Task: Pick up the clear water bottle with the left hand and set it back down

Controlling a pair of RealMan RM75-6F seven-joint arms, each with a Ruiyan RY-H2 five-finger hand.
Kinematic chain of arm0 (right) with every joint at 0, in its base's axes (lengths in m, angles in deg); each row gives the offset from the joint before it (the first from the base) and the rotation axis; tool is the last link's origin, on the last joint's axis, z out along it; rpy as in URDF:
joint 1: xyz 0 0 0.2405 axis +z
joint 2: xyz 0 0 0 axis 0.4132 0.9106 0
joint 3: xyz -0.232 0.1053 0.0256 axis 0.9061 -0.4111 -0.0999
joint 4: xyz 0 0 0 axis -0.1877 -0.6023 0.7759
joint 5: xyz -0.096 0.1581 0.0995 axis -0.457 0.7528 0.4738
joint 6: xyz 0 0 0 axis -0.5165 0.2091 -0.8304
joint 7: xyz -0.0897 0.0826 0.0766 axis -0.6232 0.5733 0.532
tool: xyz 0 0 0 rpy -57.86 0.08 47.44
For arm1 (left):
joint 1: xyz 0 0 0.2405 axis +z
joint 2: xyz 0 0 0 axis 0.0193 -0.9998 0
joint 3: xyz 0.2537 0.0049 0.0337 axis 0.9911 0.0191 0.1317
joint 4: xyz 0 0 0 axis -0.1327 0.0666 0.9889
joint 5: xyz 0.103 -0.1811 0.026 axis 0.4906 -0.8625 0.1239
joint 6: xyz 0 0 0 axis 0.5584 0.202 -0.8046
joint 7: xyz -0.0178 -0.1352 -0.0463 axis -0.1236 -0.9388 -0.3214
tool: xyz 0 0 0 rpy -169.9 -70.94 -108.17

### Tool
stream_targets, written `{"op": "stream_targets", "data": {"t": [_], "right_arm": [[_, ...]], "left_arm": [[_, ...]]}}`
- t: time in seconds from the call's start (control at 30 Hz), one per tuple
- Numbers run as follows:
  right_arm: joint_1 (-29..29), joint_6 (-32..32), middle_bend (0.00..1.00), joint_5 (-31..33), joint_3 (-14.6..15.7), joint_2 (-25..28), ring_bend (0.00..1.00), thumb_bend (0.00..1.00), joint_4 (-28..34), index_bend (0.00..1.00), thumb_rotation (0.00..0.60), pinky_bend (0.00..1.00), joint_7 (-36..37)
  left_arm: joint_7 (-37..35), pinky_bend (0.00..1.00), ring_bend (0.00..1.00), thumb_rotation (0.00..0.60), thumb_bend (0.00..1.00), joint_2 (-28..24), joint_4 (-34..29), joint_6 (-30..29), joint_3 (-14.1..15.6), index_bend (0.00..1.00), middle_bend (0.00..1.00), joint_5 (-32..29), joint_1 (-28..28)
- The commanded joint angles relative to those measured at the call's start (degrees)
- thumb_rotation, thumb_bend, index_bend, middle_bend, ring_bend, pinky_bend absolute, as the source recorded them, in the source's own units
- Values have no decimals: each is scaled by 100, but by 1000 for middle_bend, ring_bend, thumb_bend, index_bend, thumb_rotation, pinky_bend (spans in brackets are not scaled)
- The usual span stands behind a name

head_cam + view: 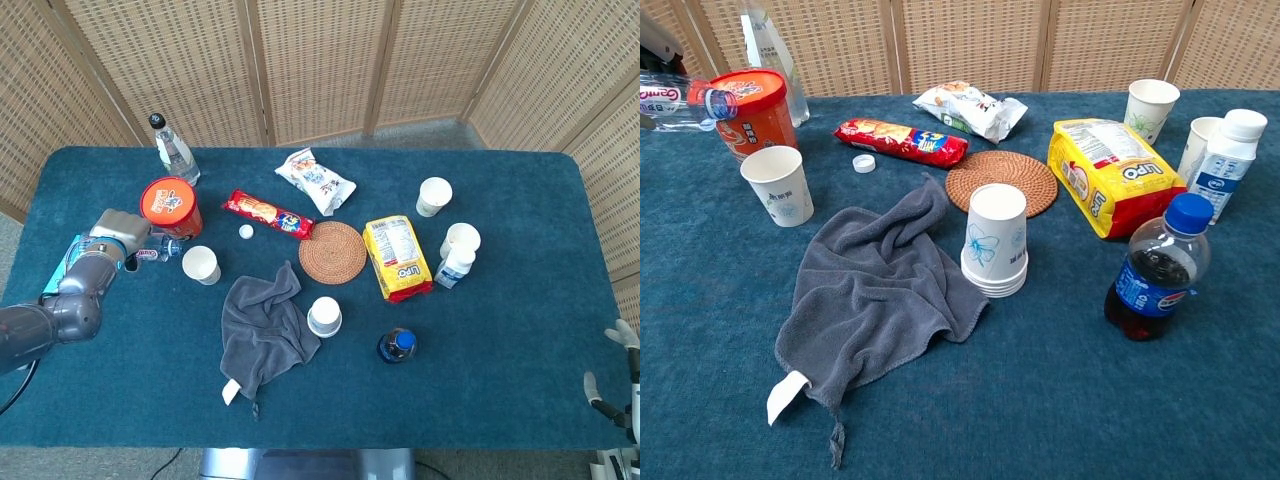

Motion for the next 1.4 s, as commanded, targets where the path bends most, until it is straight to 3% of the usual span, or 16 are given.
{"op": "stream_targets", "data": {"t": [0.03,0.93,1.4], "right_arm": [[-1,-8,241,6,-3,-2,5,447,-8,0,600,233,11],[5,-61,241,39,-38,0,6,447,-37,0,600,233,57],[-9,-66,241,57,-44,-2,5,447,-50,0,600,232,73]], "left_arm": [[-1,458,360,600,523,49,21,61,55,369,336,-28,-70],[-451,457,365,600,530,543,149,556,863,422,352,-104,-778],[-977,457,368,600,530,698,176,618,1125,425,357,140,-939]]}}
